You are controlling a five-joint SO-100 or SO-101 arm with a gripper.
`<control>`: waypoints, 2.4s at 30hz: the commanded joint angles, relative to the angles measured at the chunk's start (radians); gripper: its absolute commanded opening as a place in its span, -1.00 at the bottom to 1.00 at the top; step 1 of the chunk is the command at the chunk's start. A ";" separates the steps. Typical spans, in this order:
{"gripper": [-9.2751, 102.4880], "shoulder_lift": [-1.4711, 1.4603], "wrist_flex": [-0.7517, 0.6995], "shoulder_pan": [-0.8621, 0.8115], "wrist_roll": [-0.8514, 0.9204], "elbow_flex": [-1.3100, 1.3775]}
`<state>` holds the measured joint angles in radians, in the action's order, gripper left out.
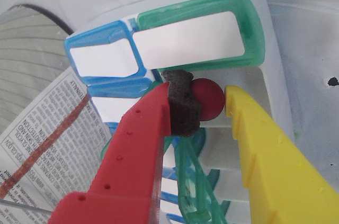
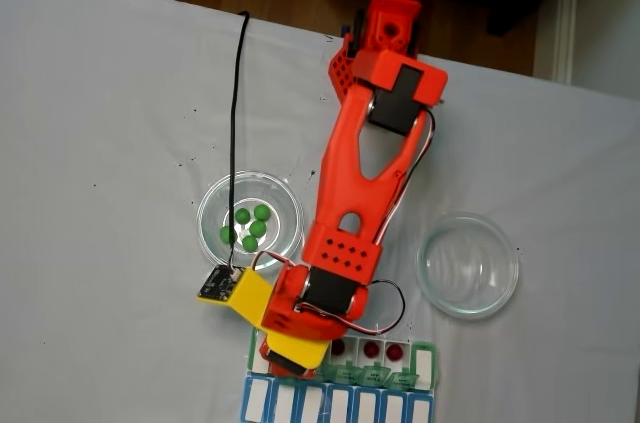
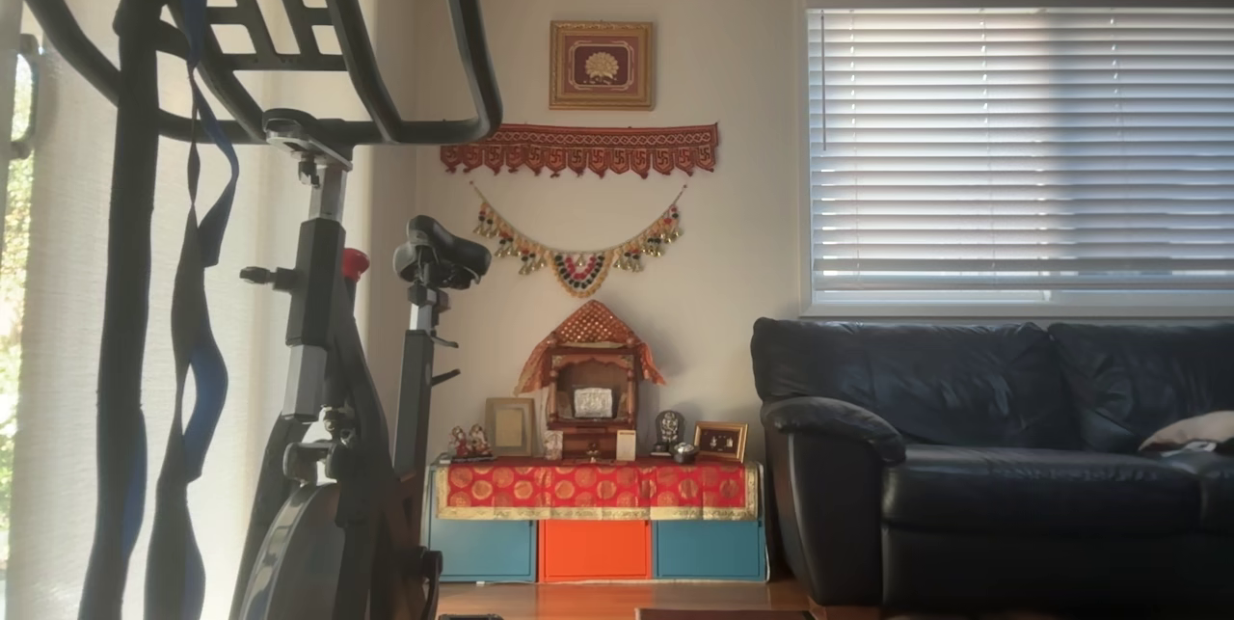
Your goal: Sort medicines into box.
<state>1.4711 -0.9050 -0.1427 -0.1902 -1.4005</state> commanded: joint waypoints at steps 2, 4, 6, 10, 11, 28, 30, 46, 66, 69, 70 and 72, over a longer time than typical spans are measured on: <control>-0.80 0.117 0.018 0.034 0.026 -0.011; -0.73 0.130 0.018 0.035 0.037 -0.031; -0.61 0.143 0.014 0.035 0.046 -0.046; -0.45 0.179 0.011 0.032 0.063 -0.083; -0.42 0.190 0.008 0.032 0.069 -0.092; -0.38 0.387 0.097 0.052 0.118 -0.370; -0.39 0.403 0.112 0.055 0.129 -0.396; -0.80 0.476 -0.060 -0.038 0.256 -0.316; -0.80 0.805 -0.250 -0.241 0.554 -0.489; -0.79 0.769 -0.227 -0.281 0.630 -0.497; -0.79 0.758 -0.206 -0.295 0.664 -0.505; -0.79 0.727 -0.196 -0.318 0.732 -0.509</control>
<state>2.1997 -1.1244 -0.4387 0.4725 -1.9175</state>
